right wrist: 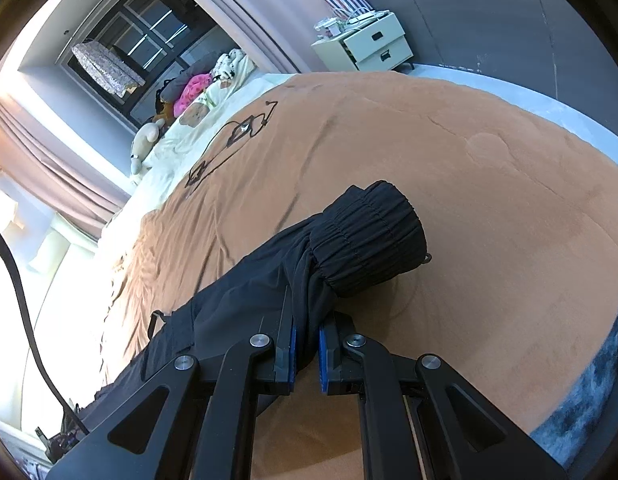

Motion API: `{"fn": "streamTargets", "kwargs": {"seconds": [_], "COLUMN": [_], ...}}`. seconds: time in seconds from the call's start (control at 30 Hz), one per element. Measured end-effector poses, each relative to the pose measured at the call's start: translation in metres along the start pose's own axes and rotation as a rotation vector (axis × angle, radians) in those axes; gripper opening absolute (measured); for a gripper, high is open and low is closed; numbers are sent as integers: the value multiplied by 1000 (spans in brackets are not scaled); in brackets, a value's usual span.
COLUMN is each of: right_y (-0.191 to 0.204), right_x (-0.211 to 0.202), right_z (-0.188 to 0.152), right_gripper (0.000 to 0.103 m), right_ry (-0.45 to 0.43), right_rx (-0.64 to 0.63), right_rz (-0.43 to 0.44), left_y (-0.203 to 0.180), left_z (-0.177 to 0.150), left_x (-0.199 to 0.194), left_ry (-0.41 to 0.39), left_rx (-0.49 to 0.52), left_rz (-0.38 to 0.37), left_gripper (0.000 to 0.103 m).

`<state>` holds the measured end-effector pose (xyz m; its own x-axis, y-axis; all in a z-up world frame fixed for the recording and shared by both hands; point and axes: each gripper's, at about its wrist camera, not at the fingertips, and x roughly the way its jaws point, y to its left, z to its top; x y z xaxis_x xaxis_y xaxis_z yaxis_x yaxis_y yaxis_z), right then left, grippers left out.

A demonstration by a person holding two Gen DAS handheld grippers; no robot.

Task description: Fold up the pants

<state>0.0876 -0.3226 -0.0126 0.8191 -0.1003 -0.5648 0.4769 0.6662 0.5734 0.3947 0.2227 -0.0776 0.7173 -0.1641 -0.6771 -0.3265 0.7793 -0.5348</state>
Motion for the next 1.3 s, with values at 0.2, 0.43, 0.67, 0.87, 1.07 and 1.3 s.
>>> {"fn": "streamTargets", "kwargs": {"seconds": [0.2,0.43,0.67,0.87,1.07,1.3], "right_y": [-5,-14,-14,4,39,75], "right_x": [-9,-9,0,-24,-33,-14], "right_z": [-4,-11,-35,-43,-58,-73], "right_gripper": [5,8,60,67,86,86], "right_ry": [17,35,122,98,52,76], "right_rx": [1,-9,-48,-112,-264,-406], "right_rz": [1,-16,-63,-85,-121,-119], "left_y": [16,37,64,59,40,5], "left_z": [-9,-24,-50,-65,-84,-102], "left_x": [-18,-9,14,2,-2,0], "left_ry": [-8,49,140,132,162,177], "left_rx": [-12,-21,-73,-29,97,258], "left_rz": [2,16,41,71,166,210], "left_gripper": [7,8,43,73,85,102]}}
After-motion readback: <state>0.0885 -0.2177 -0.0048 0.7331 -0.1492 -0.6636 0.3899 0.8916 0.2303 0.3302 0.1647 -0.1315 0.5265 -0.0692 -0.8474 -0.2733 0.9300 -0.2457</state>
